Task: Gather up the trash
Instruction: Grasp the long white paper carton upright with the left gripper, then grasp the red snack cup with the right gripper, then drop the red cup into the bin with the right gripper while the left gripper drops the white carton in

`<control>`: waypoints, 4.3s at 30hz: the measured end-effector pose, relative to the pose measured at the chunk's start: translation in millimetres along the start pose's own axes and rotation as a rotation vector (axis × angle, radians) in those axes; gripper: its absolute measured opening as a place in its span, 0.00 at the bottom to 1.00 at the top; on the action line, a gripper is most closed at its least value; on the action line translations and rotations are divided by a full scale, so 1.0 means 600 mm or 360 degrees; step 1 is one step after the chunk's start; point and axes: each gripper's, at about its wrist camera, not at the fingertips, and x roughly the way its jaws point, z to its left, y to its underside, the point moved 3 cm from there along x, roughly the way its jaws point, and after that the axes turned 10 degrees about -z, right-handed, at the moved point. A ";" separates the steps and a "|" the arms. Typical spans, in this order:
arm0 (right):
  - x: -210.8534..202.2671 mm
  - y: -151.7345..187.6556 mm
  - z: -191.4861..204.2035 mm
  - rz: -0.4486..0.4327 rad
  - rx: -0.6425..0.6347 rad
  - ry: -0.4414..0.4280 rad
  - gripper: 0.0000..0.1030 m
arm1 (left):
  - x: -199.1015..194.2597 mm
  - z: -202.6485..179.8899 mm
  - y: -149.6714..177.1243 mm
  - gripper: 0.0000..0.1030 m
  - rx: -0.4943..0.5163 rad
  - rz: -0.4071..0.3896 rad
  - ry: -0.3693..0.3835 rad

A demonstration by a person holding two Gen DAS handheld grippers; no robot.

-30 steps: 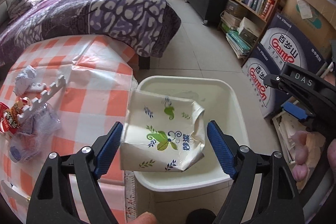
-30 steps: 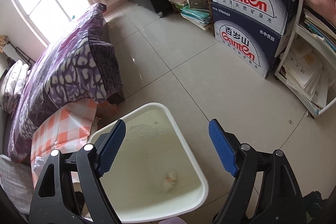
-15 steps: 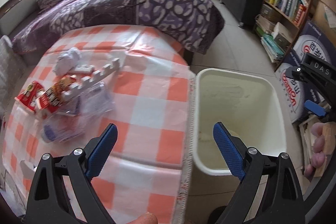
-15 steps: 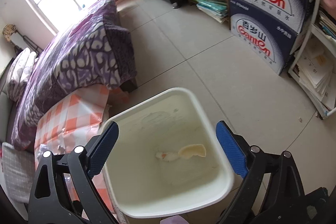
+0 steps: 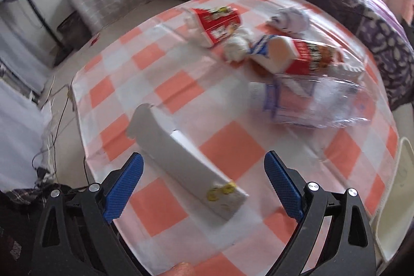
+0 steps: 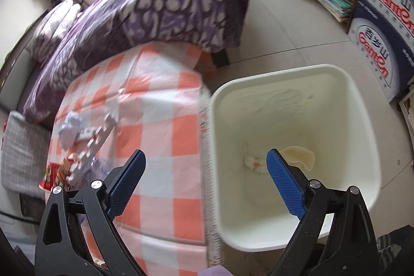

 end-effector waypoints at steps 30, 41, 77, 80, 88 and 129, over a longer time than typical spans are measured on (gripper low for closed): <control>0.039 0.077 0.150 0.0124 -0.0342 -0.0150 0.89 | 0.104 0.110 -0.064 0.24 -0.0226 0.0178 0.0175; 0.017 0.099 0.321 0.0114 -0.0524 -0.0410 0.89 | 0.124 0.206 -0.150 0.20 -0.0478 0.0134 0.0456; 0.074 0.147 0.619 0.0207 -0.0739 -0.0499 0.50 | 0.101 0.245 -0.224 0.20 -0.0510 -0.0043 0.0505; 0.053 0.124 0.590 0.0149 -0.0730 -0.0511 0.50 | 0.091 0.223 -0.226 0.20 -0.0477 -0.0063 0.0508; -0.001 0.075 0.477 0.0019 -0.0693 -0.0496 0.50 | 0.069 0.153 -0.224 0.20 -0.0394 -0.0079 0.0556; -0.028 -0.053 -0.140 -0.0071 -0.0019 0.0241 0.57 | -0.104 -0.308 -0.083 0.21 0.0325 -0.0070 0.1065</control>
